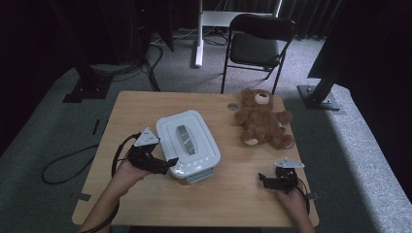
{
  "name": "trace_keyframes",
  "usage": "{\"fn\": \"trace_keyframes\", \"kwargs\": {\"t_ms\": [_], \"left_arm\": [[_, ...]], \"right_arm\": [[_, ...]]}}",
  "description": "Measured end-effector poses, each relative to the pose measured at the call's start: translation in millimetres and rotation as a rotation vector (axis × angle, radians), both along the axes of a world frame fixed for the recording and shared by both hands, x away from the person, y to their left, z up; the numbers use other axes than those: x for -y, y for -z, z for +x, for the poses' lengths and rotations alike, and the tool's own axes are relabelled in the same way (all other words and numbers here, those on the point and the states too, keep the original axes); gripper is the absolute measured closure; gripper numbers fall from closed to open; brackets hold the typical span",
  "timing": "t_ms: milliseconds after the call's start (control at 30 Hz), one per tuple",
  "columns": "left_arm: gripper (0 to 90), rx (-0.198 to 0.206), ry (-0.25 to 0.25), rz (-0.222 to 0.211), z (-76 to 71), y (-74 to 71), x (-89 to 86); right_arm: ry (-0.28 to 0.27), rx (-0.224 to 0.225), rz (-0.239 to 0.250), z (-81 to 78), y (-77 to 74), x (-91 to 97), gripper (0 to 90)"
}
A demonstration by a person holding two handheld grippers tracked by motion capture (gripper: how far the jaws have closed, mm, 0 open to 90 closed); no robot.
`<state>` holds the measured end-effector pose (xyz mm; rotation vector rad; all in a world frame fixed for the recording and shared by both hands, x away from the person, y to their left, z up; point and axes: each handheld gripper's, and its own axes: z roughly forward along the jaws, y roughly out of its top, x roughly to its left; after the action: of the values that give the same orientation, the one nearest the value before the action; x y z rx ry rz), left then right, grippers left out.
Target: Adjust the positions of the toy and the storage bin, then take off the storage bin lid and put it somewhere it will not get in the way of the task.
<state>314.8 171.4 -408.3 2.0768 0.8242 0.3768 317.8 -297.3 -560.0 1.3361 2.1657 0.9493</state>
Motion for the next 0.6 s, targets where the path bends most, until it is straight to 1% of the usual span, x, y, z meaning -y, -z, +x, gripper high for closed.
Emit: {"fn": "trace_keyframes", "kwargs": {"t_ms": [33, 67, 133, 267, 300, 467, 600], "left_arm": [[1.4, -0.003, 0.004, 0.007, 1.5, 0.2, 2.6], [1.4, -0.006, -0.005, 0.009, 3.0, 0.4, 5.4], [1.4, -0.012, 0.002, 0.014, 5.5, 0.7, 9.2], [1.4, -0.027, 0.010, 0.015, 12.1, 2.3, 15.8], [1.4, -0.027, 0.010, 0.021, 13.7, 2.7, 17.4], [1.4, -0.030, 0.018, 0.024, 17.0, 3.2, 23.4], [1.4, -0.030, 0.012, 0.049, 20.9, 2.0, 29.6]], "right_arm": [[0.000, 0.000, 0.000, 0.0, 0.0, 0.0, 12.2], [0.001, 0.000, 0.001, 0.0, 0.0, -0.1, 12.1], [0.001, 0.000, 0.001, 0.0, 0.0, -0.1, 12.2], [0.001, 0.000, 0.001, 0.0, 0.0, -0.1, 12.2], [0.000, 0.001, 0.001, 0.0, 0.0, 0.0, 12.2], [0.001, 0.000, 0.001, 0.0, 0.0, 0.0, 12.2], [0.000, 0.001, 0.001, 0.0, 0.1, 0.0, 12.2]]}}
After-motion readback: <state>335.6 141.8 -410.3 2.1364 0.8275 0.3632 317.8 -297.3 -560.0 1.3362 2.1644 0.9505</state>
